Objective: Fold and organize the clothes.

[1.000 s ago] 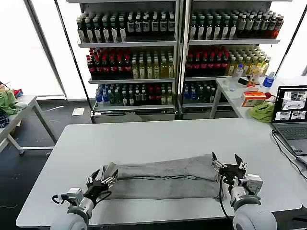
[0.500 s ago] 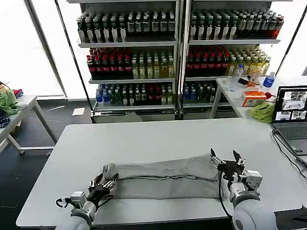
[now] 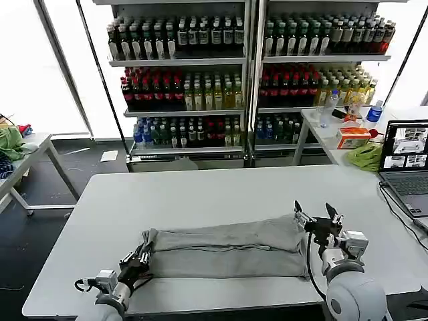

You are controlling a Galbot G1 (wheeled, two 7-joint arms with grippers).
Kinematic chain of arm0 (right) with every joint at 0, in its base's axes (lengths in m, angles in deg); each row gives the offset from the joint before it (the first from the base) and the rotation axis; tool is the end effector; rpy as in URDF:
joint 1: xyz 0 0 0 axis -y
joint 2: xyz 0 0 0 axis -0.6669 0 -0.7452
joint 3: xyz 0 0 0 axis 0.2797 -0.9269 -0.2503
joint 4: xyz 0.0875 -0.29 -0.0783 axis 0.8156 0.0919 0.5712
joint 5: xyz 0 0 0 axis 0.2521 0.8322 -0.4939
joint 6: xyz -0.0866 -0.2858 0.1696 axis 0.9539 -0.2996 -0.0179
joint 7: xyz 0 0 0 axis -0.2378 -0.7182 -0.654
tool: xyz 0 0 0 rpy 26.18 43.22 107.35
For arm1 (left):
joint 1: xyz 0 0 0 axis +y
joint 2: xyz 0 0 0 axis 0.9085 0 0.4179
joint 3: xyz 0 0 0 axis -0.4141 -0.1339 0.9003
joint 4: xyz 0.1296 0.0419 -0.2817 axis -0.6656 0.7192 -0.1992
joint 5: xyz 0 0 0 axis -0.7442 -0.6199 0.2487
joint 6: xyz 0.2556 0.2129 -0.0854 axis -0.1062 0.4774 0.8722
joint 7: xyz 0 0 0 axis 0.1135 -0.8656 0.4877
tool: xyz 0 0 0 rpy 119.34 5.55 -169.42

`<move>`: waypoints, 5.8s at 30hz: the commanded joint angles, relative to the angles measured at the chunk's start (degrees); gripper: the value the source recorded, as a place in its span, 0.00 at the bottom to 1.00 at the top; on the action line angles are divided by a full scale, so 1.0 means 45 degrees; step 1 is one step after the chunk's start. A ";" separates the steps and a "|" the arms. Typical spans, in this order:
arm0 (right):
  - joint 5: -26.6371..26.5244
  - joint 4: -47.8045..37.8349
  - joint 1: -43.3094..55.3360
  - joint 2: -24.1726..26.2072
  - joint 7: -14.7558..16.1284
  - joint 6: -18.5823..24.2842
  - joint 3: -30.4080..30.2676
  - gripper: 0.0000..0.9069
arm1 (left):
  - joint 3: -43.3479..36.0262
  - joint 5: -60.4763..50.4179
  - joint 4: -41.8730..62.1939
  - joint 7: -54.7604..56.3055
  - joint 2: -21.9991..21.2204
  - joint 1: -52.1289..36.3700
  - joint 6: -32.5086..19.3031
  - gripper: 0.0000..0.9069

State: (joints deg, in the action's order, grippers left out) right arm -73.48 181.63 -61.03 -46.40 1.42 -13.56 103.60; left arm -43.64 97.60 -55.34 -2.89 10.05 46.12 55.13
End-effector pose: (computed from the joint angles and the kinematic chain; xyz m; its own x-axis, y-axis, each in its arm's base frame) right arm 0.2455 -0.0367 -0.1589 -0.9692 0.0640 0.2376 0.0794 0.9953 0.0558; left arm 0.2319 0.0632 -0.3064 -0.9010 0.0981 0.4225 0.0707 0.9943 -0.0801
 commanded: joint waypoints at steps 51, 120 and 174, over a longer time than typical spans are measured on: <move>0.0550 0.0010 -0.1423 -0.0768 -0.0226 0.0110 0.0440 1.00 | -0.0547 -0.0505 -0.0881 -0.0159 0.4095 -0.1078 0.0125 0.00; 0.1192 0.0157 -0.1264 -0.0481 -0.0383 0.0132 -0.0713 1.00 | 0.1487 0.6452 0.0600 0.0935 0.4013 -0.2338 0.0151 1.00; 0.1304 0.0070 -0.1706 -0.0533 -0.0250 0.0259 -0.0562 1.00 | 0.1256 0.4703 0.3318 -0.0730 0.3519 -0.1733 -0.0135 0.16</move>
State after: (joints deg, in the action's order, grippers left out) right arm -67.63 182.07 -68.70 -48.76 0.29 -12.39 100.95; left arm -37.82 119.07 -40.85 -5.68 26.13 38.14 54.25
